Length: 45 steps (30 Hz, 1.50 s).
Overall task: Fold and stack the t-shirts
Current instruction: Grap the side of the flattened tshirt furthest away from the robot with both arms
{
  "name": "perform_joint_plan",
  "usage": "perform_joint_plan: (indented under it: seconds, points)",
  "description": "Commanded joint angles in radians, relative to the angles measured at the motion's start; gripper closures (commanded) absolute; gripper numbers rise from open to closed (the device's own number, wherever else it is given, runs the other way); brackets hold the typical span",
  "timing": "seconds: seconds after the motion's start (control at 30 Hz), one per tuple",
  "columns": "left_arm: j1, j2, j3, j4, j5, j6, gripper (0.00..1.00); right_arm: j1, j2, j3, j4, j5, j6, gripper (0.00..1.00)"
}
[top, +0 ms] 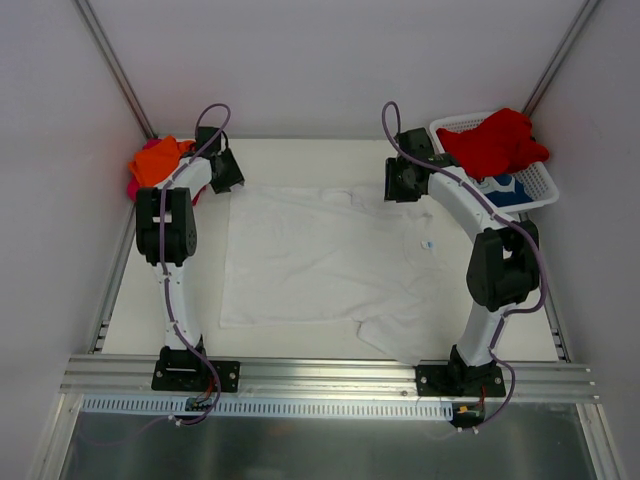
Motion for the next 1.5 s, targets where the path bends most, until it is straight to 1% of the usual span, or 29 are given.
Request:
perform_joint_plan:
  seconds: [0.0, 0.1, 0.2, 0.47, 0.9, 0.93, 1.0, 1.23, 1.47]
  points:
    - [0.005, -0.106, -0.014, -0.016, -0.022, 0.025, 0.54, -0.005, -0.046, -0.004, 0.017, -0.024, -0.009, 0.61]
    - [0.033, -0.109, -0.008, -0.013, 0.001, 0.019, 0.53, -0.005, -0.048, -0.006, 0.021, -0.024, -0.008, 0.61]
    - [0.033, -0.104, -0.006, -0.013, -0.017, 0.031, 0.53, -0.005, -0.049, -0.006, 0.021, -0.024, -0.009, 0.61]
    - [0.036, -0.052, -0.001, -0.018, 0.004, 0.026, 0.53, -0.005, -0.06, -0.004, 0.021, -0.024, -0.009, 0.61]
    - [0.041, 0.002, 0.069, -0.056, 0.05, 0.017, 0.53, -0.005, -0.085, -0.001, 0.021, -0.024, -0.009, 0.61]
    - [0.039, 0.005, 0.075, -0.057, 0.052, 0.016, 0.53, -0.005, -0.088, -0.001, 0.021, -0.058, -0.009, 0.61]
    - [0.041, 0.012, 0.081, -0.059, 0.061, 0.009, 0.53, -0.005, -0.095, -0.004, 0.021, -0.059, -0.009, 0.61]
    - [0.044, 0.046, 0.109, -0.059, 0.113, -0.012, 0.54, -0.008, -0.112, -0.009, 0.021, -0.058, -0.009, 0.61]
    - [0.044, 0.035, 0.101, -0.062, 0.087, -0.011, 0.54, -0.011, -0.125, -0.008, 0.021, -0.064, -0.008, 0.61]
